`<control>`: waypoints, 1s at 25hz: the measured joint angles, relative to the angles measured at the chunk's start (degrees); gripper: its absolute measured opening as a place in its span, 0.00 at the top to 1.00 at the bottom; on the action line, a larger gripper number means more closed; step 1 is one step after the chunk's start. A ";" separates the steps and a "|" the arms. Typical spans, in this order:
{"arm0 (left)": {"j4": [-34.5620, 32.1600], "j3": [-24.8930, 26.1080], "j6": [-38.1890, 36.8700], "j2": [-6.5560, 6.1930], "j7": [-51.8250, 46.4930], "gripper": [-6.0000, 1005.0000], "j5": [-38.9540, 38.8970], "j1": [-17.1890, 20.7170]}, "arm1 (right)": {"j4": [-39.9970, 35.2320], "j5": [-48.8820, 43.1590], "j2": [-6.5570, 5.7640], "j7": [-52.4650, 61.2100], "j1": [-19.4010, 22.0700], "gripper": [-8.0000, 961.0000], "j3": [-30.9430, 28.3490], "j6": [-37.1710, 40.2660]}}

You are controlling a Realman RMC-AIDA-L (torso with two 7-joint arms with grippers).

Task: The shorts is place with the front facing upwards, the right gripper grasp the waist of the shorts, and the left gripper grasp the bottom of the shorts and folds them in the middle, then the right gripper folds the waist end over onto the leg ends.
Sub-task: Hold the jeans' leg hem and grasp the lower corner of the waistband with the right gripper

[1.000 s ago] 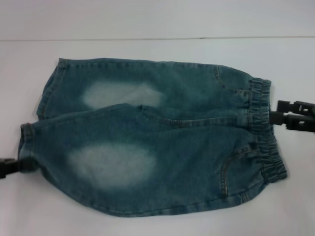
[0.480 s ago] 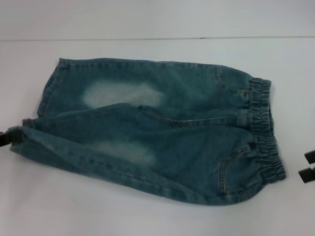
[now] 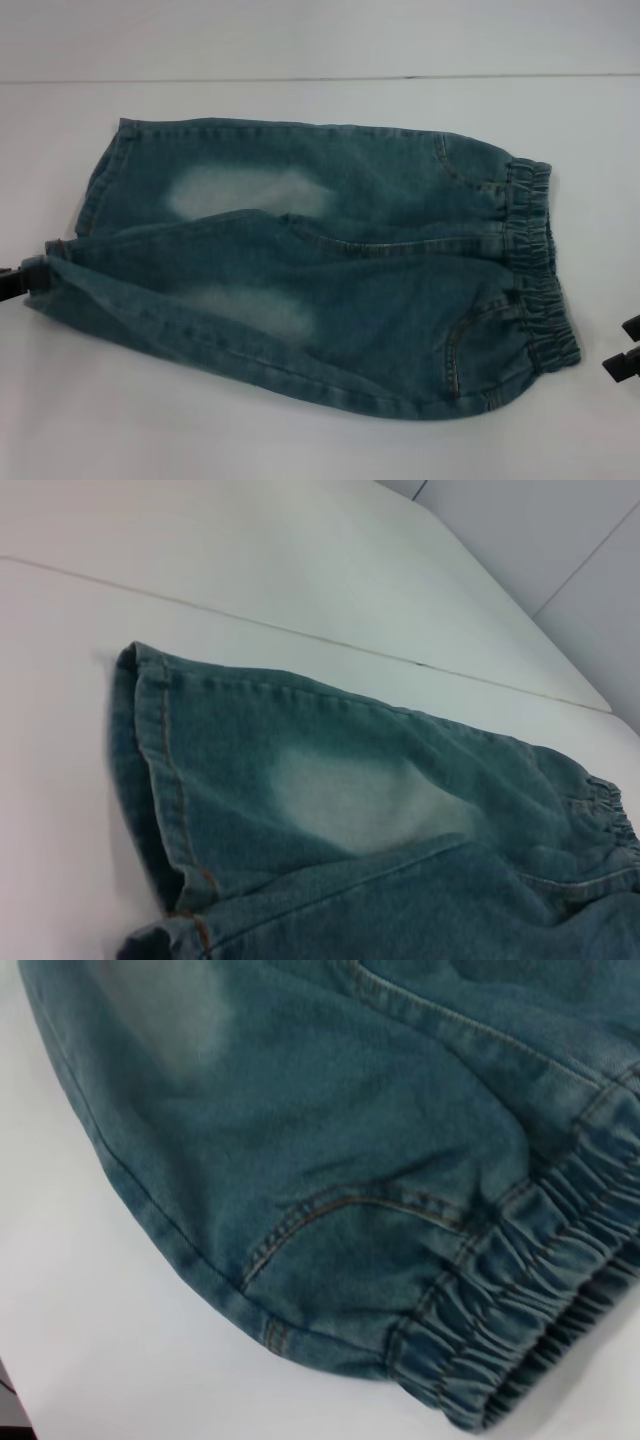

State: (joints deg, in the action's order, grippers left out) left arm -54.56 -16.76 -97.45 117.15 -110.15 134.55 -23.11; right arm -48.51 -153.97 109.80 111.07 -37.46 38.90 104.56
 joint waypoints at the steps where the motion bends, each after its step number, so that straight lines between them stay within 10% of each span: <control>1: 0.25 0.01 0.15 -0.01 0.09 0.94 0.00 0.05 | -0.02 -0.01 0.25 0.00 -0.08 0.11 0.02 -0.10; 25: 1.40 0.09 0.96 0.31 2.23 0.92 -2.06 0.48 | 0.57 -0.31 3.68 2.20 -1.39 0.13 4.78 -3.46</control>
State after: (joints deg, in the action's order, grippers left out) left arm -53.15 -16.67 -96.48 117.47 -107.91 132.49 -22.63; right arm -47.94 -154.28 113.48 113.26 -38.86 43.69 101.10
